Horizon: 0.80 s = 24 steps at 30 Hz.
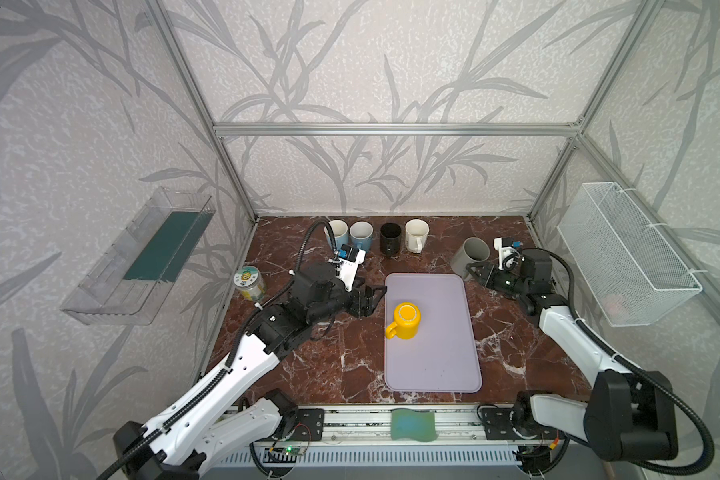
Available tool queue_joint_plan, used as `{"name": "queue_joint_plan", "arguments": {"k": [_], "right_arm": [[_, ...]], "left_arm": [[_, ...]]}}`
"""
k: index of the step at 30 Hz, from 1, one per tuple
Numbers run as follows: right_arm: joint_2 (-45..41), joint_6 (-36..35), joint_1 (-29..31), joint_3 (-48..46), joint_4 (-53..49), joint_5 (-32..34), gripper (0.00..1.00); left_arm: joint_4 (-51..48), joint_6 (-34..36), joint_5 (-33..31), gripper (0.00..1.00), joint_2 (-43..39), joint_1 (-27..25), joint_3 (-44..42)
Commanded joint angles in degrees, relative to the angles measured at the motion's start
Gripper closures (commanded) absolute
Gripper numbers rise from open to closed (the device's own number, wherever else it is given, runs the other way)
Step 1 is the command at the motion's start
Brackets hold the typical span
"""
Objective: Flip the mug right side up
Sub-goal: 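Carry the grey mug toward the far mugs with the right gripper while the left withdraws, then lower the grey mug upright beside the white mug with the right gripper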
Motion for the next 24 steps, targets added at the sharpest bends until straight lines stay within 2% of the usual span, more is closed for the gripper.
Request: {"name": "queue_joint_plan", "arguments": {"k": [1, 14, 24], "right_arm": [[1.56, -4.03, -0.21, 4.89, 7.39, -0.64, 1.00], [17.47, -5.23, 0.57, 15.70, 9.66, -1.45, 1.00], [30.49, -8.05, 2.73, 26.34, 8.09, 1.66, 1.00]], "left_arm": [[-2.38, 0.00, -3.27, 0.26, -2.67, -0.17, -1.95], [-5.72, -0.85, -3.86, 0.27, -4.07, -0.29, -2.73], [-7.70, -1.64, -5.08, 0.27, -6.72, -0.24, -3.77]]}}
